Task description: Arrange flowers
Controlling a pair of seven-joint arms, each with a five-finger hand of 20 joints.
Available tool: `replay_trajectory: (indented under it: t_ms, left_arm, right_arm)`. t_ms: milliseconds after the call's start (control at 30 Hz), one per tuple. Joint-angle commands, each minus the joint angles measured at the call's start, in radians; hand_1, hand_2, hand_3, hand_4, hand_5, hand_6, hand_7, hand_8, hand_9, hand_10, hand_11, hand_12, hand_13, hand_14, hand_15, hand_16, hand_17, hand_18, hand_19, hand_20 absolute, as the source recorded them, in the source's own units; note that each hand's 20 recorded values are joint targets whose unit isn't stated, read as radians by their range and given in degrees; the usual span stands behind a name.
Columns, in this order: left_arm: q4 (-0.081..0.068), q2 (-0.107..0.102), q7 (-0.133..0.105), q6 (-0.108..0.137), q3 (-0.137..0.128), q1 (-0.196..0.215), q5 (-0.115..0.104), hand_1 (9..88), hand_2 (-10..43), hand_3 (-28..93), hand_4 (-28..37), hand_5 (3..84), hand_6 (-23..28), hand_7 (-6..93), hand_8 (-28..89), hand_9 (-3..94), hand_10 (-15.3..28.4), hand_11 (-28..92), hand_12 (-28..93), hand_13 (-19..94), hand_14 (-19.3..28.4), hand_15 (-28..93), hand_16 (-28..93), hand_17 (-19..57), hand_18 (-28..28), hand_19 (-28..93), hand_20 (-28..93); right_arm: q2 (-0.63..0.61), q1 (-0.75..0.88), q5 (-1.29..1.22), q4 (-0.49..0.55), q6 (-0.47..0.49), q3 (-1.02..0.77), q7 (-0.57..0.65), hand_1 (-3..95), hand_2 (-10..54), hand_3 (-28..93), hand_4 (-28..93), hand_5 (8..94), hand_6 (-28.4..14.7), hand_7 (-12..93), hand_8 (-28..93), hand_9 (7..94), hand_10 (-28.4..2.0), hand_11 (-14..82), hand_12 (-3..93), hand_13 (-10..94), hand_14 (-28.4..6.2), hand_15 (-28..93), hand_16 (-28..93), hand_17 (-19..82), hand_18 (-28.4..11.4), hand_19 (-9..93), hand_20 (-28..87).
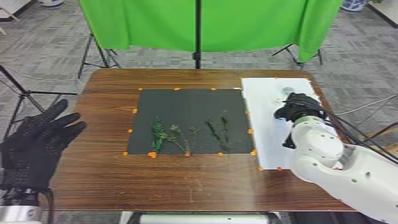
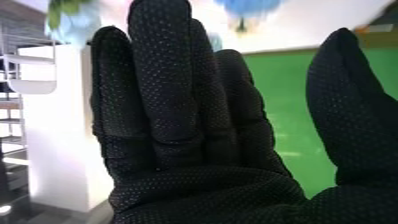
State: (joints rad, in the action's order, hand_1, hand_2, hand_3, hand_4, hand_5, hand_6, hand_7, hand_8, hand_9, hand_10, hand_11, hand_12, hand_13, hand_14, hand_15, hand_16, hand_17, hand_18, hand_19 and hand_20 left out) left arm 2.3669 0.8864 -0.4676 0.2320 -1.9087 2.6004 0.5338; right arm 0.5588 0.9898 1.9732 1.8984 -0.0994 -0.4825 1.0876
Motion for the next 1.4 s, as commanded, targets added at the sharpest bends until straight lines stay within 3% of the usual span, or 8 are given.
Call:
replay_trajectory:
  t_ms: [33, 267, 467, 567, 667, 767, 1167, 1400]
  left_arm:
    - [-0.009, -0.01, 0.013, -0.004, 0.018, -0.012, -0.006, 16.5, 6.8, 76, -28.3, 37.2, 9.3, 11.5, -8, 34.0, 20.2, 30, 13, 24, 27.9, 61, -11, -10.3, 22.0, 52, 19]
    - [-0.011, -0.014, 0.007, -0.003, 0.027, -0.016, -0.009, 16.5, 6.9, 77, -28.3, 37.2, 9.3, 11.5, -8, 34.0, 20.2, 30, 12, 24, 27.9, 60, -11, -10.3, 22.0, 52, 19]
    - [-0.01, -0.016, 0.008, -0.006, 0.03, -0.021, -0.007, 16.6, 6.9, 77, -28.3, 37.3, 9.3, 11.6, -8, 34.0, 20.2, 30, 12, 24, 27.8, 60, -11, -10.3, 22.0, 52, 19]
    - [-0.01, -0.015, 0.011, -0.004, 0.032, -0.025, -0.008, 16.6, 7.0, 77, -28.3, 37.2, 9.3, 11.6, -8, 33.9, 20.2, 30, 12, 24, 27.8, 60, -11, -10.3, 21.9, 52, 19]
    - [-0.011, -0.015, 0.011, -0.006, 0.036, -0.027, -0.008, 16.6, 7.0, 77, -28.3, 37.2, 9.3, 11.6, -8, 33.7, 20.1, 30, 12, 24, 27.7, 60, -11, -10.3, 21.9, 52, 19]
    - [-0.014, -0.013, 0.025, -0.013, 0.038, -0.034, -0.004, 16.6, 7.1, 77, -28.3, 37.2, 9.4, 11.5, -8, 33.8, 20.1, 30, 12, 24, 27.7, 60, -11, -10.2, 21.9, 52, 19]
    - [-0.012, -0.01, 0.036, -0.012, 0.033, -0.037, 0.002, 16.5, 6.8, 76, -28.3, 37.0, 9.3, 11.4, -8, 33.6, 20.1, 30, 12, 23, 27.7, 60, -11, -10.3, 21.9, 52, 19]
    - [-0.007, -0.024, 0.035, -0.009, 0.042, -0.055, 0.006, 16.6, 6.6, 76, -28.3, 36.5, 9.2, 11.3, -8, 33.0, 20.0, 29, 12, 23, 27.7, 60, -11, -10.3, 22.1, 52, 19]
  right_arm:
    - [0.018, -0.04, -0.013, -0.018, 0.026, 0.045, -0.027, 34.0, -6.7, 72, -22, 54.1, -3.3, 14, -11, 70.7, -18.6, 20.1, 13.6, 76, -12.1, 50, 13, 47, -20.3, 93, -18]
    - [0.037, -0.1, -0.006, -0.072, 0.01, 0.127, -0.02, 36.5, -8.0, 73, -23, 55.1, -1.6, 15, -11, 71.6, -17.8, 20.5, 13.7, 77, -11.4, 50, 14, 47, -19.8, 93, -19]
    - [0.052, -0.136, 0.014, -0.112, -0.017, 0.19, -0.002, 41.3, -9.0, 73, -25, 64.1, -0.3, 17, -12, 75.4, -15.3, 20.8, 13.7, 79, -9.6, 48, 14, 49, -18.0, 93, -20]
    - [0.055, -0.143, 0.041, -0.125, -0.047, 0.211, 0.003, 45.7, -9.4, 72, -27, 67.7, -0.4, 18, -5, 77.6, -13.7, 20.9, 14.1, 80, -8.6, 47, 15, 50, -17.1, 93, -21]
    - [0.053, -0.166, 0.071, -0.14, -0.105, 0.254, 0.013, 51.5, -9.5, 69, -28, 73.7, 0.1, 20, -1, 82.6, -10.1, 15.6, 19.7, 83, -6.5, 45, 16, 52, -15.5, 93, -20]
    - [0.048, -0.172, 0.097, -0.147, -0.14, 0.271, 0.016, 54.9, -9.5, 70, -28, 79.6, 1.2, 22, 1, 89.0, -8.7, 11.9, 24.3, 86, -4.9, 44, 18, 54, -14.2, 93, -18]
    - [0.048, -0.203, 0.158, -0.124, -0.219, 0.297, 0.012, 56.5, -9.5, 70, -28, 82.5, 0.9, 21, 3, 93.0, -6.3, 11.0, 27.6, 89, -3.5, 44, 20, 55, -13.3, 93, -11]
    - [0.062, -0.23, 0.189, -0.091, -0.275, 0.316, -0.016, 56.4, -9.5, 71, -28, 83.3, 1.1, 22, 3, 93.5, -6.0, 12.0, 27.6, 89, -3.3, 45, 21, 55, -13.7, 93, -6]
